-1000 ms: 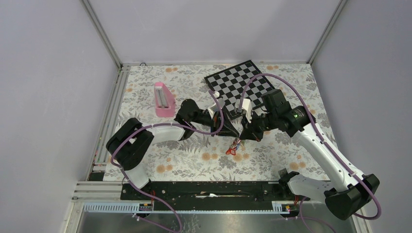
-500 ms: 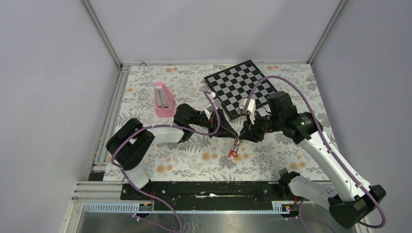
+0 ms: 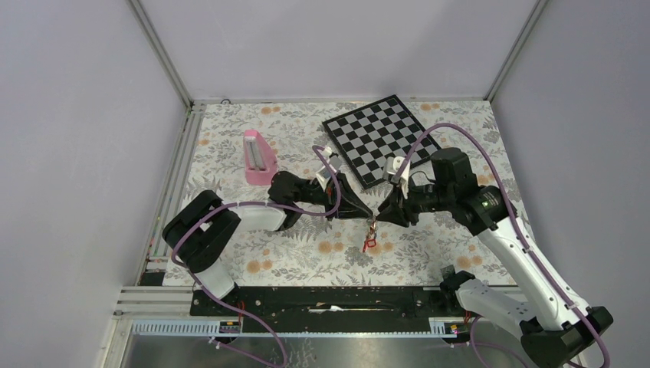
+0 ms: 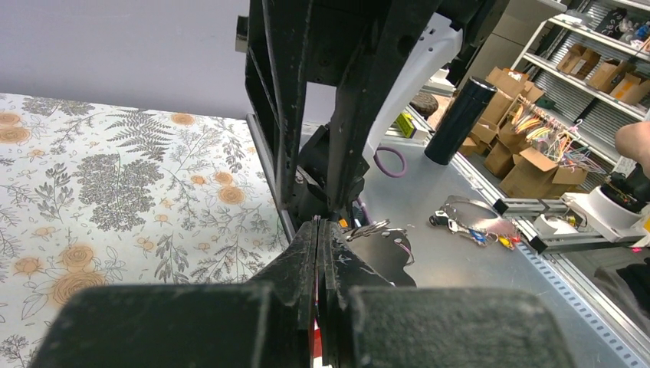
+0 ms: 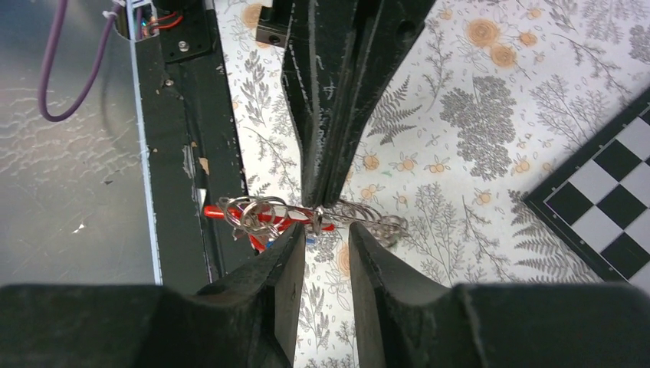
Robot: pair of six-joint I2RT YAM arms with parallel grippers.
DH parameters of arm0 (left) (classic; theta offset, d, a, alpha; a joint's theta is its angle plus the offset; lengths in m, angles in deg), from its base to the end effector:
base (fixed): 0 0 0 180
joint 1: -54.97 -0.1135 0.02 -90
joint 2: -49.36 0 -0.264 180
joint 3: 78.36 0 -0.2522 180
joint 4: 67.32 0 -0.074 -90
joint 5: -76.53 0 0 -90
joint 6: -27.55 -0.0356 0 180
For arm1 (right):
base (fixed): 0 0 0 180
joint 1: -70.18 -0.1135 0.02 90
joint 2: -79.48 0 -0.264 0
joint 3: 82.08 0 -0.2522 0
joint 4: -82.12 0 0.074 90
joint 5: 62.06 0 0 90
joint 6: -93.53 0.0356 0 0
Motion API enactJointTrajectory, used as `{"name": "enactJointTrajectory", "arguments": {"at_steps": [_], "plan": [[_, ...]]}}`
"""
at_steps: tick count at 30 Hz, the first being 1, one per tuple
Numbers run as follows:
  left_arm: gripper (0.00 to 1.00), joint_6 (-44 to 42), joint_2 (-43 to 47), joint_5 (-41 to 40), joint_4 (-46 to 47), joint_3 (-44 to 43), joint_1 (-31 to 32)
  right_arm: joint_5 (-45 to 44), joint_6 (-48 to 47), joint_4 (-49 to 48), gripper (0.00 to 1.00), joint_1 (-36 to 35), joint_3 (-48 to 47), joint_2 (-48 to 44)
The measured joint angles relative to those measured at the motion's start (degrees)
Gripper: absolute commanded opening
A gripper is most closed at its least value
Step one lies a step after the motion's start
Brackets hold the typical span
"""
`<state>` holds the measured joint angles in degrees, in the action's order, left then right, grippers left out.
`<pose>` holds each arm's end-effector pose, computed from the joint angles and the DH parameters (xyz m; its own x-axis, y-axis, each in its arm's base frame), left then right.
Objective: Put the keys on the keyring
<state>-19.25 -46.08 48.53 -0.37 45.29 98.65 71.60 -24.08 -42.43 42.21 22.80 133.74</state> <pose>0.2104 -0.2444 0.2597 -0.3620 -0.0986 -0.9269 0.8792 -0.3664 -0.3044 0.1506 0.1078 0.3610 -0.0544 -0.4085 -0.9111 -0.9778 0.2066 -0.0342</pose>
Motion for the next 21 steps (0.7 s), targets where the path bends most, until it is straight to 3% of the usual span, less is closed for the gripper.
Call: {"name": "enactJointTrajectory", "arguments": {"at_steps": [21], "plan": [[0.00, 0.8, 0.1, -1.7, 0.0, 0.1, 0.0, 5.5, 2.6, -5.8, 0.42, 0.1, 7.6, 0.3]]}}
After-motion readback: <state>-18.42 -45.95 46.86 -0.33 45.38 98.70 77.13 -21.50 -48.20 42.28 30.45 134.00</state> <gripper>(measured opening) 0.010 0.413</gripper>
